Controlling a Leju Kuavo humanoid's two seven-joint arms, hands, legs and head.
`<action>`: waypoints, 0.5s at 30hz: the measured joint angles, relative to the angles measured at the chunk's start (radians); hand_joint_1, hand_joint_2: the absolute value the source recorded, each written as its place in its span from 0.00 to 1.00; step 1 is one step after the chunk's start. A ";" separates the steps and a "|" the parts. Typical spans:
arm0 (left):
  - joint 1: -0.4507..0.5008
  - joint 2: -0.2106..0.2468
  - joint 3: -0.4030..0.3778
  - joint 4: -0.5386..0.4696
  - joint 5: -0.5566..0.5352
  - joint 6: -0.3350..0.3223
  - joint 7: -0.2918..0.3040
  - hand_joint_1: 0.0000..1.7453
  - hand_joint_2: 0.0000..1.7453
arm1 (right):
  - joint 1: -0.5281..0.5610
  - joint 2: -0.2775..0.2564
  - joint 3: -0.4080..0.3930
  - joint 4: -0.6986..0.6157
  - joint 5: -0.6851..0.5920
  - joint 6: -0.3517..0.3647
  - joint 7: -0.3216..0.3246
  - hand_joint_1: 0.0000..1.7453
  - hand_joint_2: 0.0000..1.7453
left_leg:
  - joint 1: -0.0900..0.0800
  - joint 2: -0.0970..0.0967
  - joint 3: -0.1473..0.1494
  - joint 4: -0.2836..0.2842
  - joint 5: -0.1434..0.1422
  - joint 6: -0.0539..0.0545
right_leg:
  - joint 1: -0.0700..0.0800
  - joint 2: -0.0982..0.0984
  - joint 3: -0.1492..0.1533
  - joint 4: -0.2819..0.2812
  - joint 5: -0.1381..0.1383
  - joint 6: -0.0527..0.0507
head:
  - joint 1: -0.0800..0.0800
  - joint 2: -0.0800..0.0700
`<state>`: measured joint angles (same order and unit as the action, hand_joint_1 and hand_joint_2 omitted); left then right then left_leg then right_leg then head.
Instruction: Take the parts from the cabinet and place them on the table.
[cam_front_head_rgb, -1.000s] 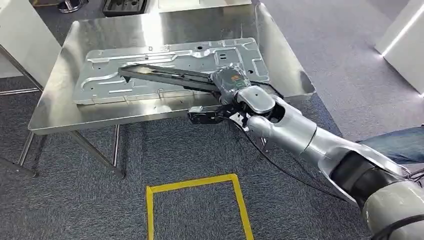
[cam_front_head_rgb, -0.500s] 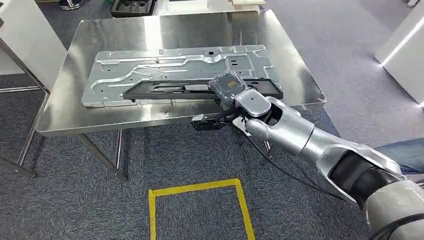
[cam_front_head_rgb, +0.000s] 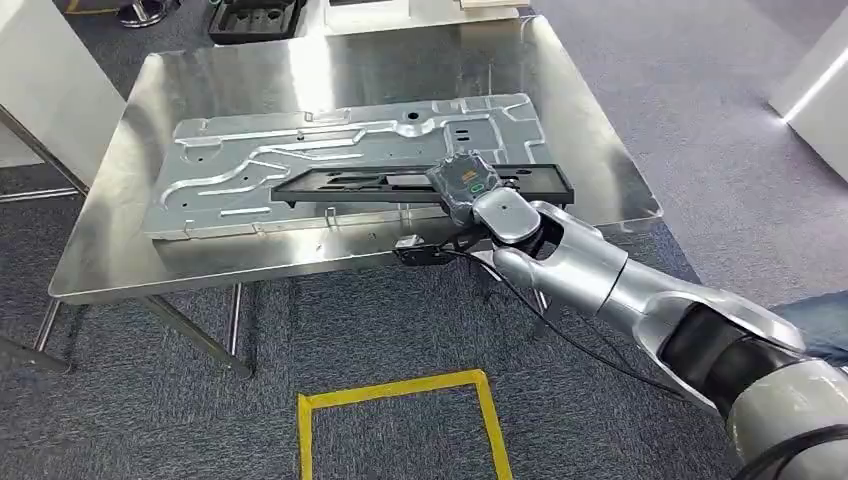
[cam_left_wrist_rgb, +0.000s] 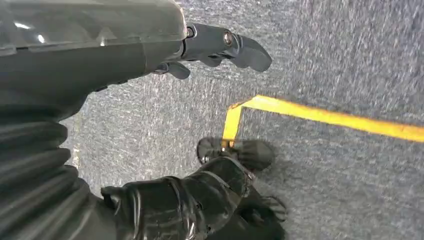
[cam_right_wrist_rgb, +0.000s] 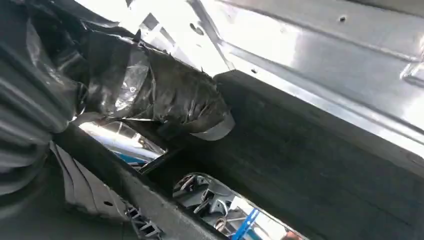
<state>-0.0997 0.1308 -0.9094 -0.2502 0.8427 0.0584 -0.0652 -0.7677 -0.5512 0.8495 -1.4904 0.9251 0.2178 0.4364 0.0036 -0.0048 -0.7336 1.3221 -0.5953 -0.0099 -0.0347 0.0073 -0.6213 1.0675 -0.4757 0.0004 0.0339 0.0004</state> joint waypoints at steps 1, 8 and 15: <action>0.005 0.000 0.000 0.000 0.001 0.001 0.000 0.00 1.00 | 0.010 -0.002 0.000 0.001 0.008 -0.008 0.003 1.00 1.00 | 0.000 0.000 -0.037 0.027 0.023 0.003 | 0.002 0.002 0.016 0.000 -0.012 0.000 | 0.000 0.000; 0.010 0.005 -0.005 0.000 0.005 0.008 -0.002 0.00 1.00 | 0.032 -0.014 -0.006 0.002 0.031 -0.042 0.020 1.00 1.00 | -0.031 -0.002 0.067 -0.278 0.208 0.077 | 0.000 0.007 0.086 -0.048 -0.042 0.019 | -0.005 0.000; 0.007 0.002 -0.010 0.000 0.011 0.010 -0.004 0.00 1.00 | 0.054 -0.034 -0.016 0.003 0.036 -0.041 0.031 1.00 1.00 | -0.019 -0.002 0.161 -0.366 0.173 0.077 | 0.009 0.001 -0.062 0.208 -0.121 0.032 | -0.001 0.000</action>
<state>-0.0929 0.1324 -0.9194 -0.2502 0.8537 0.0683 -0.0694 -0.7135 -0.5856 0.8339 -1.4874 0.9609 0.1766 0.4673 -0.0152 -0.0068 -0.5722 0.9561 -0.4220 0.0670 -0.0255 0.0086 -0.6833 1.2758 -0.5969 0.0322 0.0328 0.0004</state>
